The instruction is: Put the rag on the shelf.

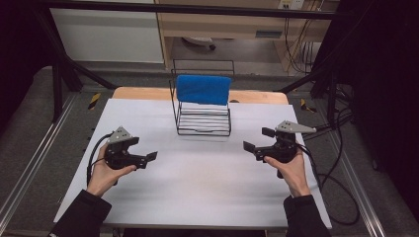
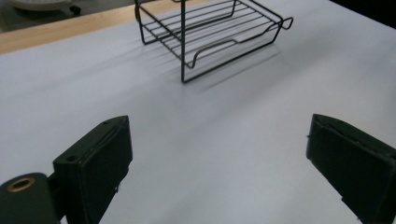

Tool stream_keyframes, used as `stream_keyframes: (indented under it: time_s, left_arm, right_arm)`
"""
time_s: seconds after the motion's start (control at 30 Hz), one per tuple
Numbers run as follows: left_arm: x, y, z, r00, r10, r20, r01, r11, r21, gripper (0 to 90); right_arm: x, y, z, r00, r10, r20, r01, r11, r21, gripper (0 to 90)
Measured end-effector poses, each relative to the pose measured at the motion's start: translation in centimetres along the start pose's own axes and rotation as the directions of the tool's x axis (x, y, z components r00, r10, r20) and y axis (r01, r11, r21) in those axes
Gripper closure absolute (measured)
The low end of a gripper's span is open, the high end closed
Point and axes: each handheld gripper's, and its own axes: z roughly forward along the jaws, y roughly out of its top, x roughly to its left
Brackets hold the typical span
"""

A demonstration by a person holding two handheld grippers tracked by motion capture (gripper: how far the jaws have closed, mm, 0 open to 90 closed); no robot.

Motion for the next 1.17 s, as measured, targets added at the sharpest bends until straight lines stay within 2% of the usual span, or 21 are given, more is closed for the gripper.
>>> stream_keyframes:
  time_s: [0.2, 0.23, 0.33, 0.43, 0.47, 0.73, 0.83, 1.17]
  left_arm:
    - [0.4, -3.1, -0.6, 0.9996, -0.027, -0.002, 0.027, 0.9996, -0.001, 7.5]
    - [0.5, -3.5, -0.7, 0.9995, -0.032, -0.001, 0.032, 0.9995, 0.004, 7.5]
    - [0.8, -4.5, -0.8, 0.9990, -0.045, -0.003, 0.045, 0.9990, 0.007, 7.9]
    - [0.8, -5.3, -0.8, 0.9995, -0.032, 0.003, 0.032, 0.9992, 0.024, 8.6]
    - [0.8, -5.5, -0.8, 0.9997, -0.026, 0.002, 0.026, 0.9992, 0.032, 8.6]
    - [0.7, -6.6, -0.8, 1.0000, -0.001, 0.004, 0.001, 0.9986, 0.052, 8.7]
    - [0.7, -6.8, -0.9, 1.0000, -0.004, 0.006, 0.004, 0.9989, 0.047, 8.7]
    - [0.5, -7.4, -1.1, 1.0000, -0.003, 0.006, 0.003, 0.9984, 0.056, 8.6]
  right_arm:
    - [-0.3, -3.3, 0.3, 0.9996, 0.029, -0.004, -0.029, 0.999, 0.035, 0.6]
    - [-0.4, -3.8, 0.3, 0.9998, 0.017, -0.005, -0.017, 0.999, 0.041, 0.7]
    - [-0.6, -5.4, 0.2, 0.9998, 0.020, -0.005, -0.019, 0.997, 0.070, 0.6]
    - [-0.9, -6.7, 0.0, 0.9998, 0.019, 0.006, -0.020, 0.996, 0.092, 0.6]
    - [-0.9, -7.1, -0.2, 0.9995, 0.031, 0.002, -0.031, 0.995, 0.096, 0.6]
    - [-1.6, -9.8, -1.5, 0.9993, 0.038, 0.004, -0.038, 0.991, 0.125, 0.7]
    - [-1.9, -10.6, -2.0, 0.9988, 0.047, 0.013, -0.048, 0.991, 0.122, 0.7]
    - [-2.0, -11.0, -2.2, 0.9994, 0.036, 0.004, -0.036, 0.988, 0.149, 0.7]
